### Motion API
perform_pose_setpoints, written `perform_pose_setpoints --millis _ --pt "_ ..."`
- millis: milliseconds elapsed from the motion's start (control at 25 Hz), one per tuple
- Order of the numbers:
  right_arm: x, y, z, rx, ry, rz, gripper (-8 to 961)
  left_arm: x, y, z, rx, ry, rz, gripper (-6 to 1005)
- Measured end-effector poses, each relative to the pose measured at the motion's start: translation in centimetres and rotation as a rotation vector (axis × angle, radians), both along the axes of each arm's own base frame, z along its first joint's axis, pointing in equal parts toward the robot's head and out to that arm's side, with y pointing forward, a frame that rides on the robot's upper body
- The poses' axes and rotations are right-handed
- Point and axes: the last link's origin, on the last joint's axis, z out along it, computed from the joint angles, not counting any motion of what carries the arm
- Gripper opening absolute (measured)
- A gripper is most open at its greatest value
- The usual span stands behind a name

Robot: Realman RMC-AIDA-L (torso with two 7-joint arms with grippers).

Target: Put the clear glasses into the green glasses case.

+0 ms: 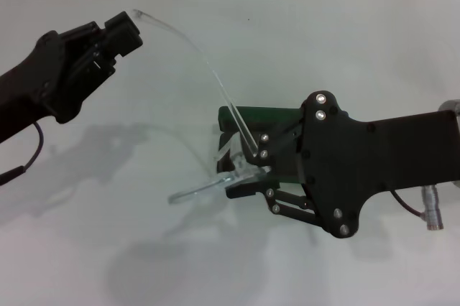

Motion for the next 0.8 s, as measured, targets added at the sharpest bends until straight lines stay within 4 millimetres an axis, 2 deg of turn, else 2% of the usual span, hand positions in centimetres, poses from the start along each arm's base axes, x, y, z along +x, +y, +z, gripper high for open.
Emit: perform_pose_setpoints --millis 440,800 --pt "-1.3 -0.7 0.6 0.007 0.028 0.075 109 -0.5 1.9 -0.9 -0.033 0.007 0.143 139" --pt "-1.5 -0.4 0.0 0.000 0.026 0.085 109 1.9 2.8 -2.8 -0.160 0.049 0.067 139"
